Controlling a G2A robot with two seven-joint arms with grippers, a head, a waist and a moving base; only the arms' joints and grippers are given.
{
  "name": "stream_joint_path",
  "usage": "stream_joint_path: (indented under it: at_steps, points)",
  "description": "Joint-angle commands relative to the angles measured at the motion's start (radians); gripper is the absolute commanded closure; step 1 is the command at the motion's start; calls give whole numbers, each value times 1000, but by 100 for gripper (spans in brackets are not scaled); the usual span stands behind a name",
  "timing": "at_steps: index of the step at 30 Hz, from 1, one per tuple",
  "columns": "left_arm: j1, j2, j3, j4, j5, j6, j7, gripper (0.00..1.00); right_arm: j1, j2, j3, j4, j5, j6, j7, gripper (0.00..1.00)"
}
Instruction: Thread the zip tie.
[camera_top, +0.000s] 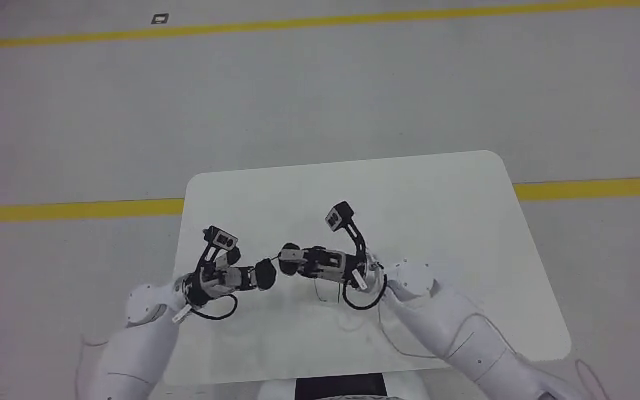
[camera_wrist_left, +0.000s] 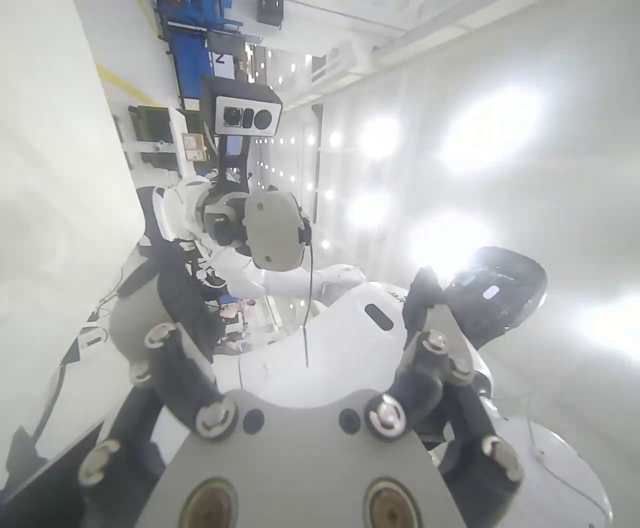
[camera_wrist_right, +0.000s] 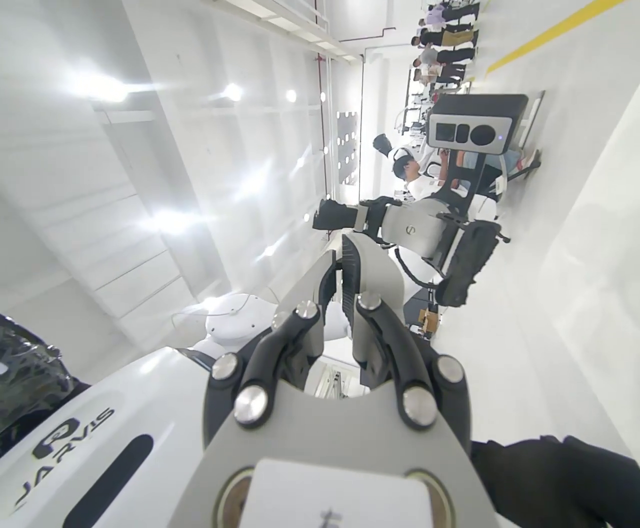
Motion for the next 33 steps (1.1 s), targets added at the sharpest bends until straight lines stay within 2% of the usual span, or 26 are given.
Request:
stream_joint_path:
  at_steps: [1,16,18,19,23,29,33]
  points:
    - [1,0,-1,0,1,0,0,0,-1,0,1,-1,0,0,-1,100]
    - [1,0,-1,0,1,0,0,0,-1,0,1,-1,0,0,-1,100]
    - [-3,-2,10,-17,12,2,13,0,-9,-1,-2,-6,-4,15,-20,100]
    - [-5,-2,16,-20,13,5,0,0,-12,-1,-3,-6,-3,23,-24,100]
    - [-18,2,34,-17,21,6,0,0,-12,-4,-8,3,-10,43,-34,100]
    - [-39,14,64,-12,24,1,0,0,-11,-8,-11,12,-14,42,-46,100]
    - [-39,14,65,-12,24,0,0,0,-11,-8,-11,12,-14,42,-46,100]
